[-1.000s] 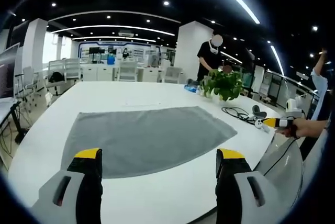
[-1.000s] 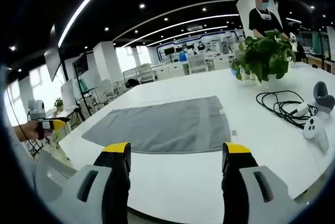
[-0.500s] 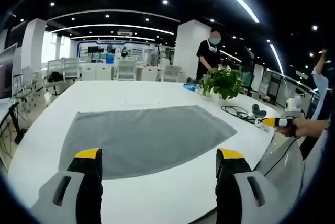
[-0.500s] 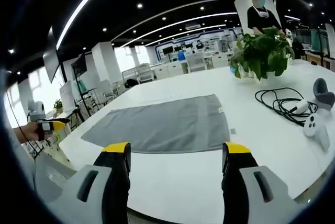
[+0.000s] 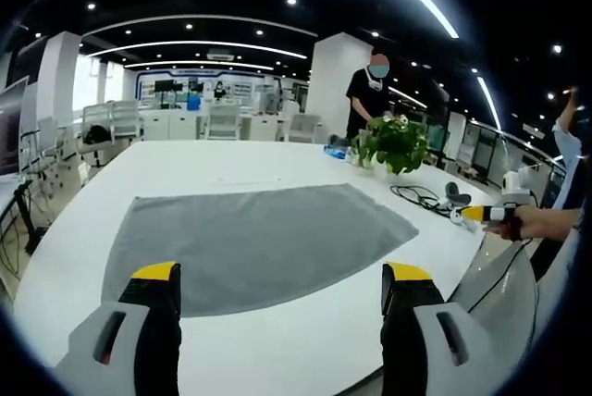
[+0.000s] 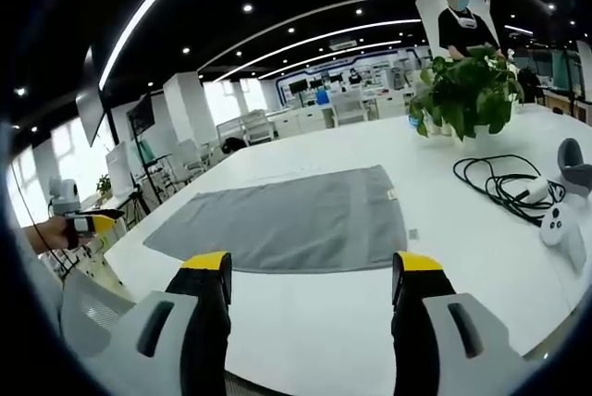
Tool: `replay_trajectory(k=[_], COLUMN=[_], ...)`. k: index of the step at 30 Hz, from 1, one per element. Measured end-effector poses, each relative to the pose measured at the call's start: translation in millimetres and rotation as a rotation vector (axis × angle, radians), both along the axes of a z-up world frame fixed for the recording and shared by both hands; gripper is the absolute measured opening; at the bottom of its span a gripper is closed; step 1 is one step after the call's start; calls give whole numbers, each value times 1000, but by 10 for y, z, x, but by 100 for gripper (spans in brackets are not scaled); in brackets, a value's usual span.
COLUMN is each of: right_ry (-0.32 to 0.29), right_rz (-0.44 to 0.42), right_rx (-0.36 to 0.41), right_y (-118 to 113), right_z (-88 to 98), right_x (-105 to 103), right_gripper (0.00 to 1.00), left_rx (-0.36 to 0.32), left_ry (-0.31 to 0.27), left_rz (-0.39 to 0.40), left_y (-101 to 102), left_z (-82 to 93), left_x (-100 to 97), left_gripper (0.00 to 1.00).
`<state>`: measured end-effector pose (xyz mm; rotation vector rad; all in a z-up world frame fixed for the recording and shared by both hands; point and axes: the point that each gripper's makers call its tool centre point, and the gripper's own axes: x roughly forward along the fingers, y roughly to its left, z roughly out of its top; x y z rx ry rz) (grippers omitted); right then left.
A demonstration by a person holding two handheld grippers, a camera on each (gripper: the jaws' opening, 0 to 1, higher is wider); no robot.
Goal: Fold the towel on the table until its edges align and the towel forms a compact rectangular stack.
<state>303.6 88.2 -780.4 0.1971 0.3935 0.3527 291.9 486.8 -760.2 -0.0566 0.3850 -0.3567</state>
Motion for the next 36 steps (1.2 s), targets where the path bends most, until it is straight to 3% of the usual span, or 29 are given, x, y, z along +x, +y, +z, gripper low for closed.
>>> replay_trajectory(k=[14, 36], right_ry=[-27, -49], right_rz=[7, 4], right_rx=[-13, -28], right_y=[-145, -426], right_z=[106, 219], right_x=[180, 481], right_gripper=[71, 71], left_rx=[13, 17], left_ry=[8, 18], left_rz=[-43, -135], left_y=[-237, -824], left_z=[-22, -89], left_x=[66, 263], left_gripper=[92, 92])
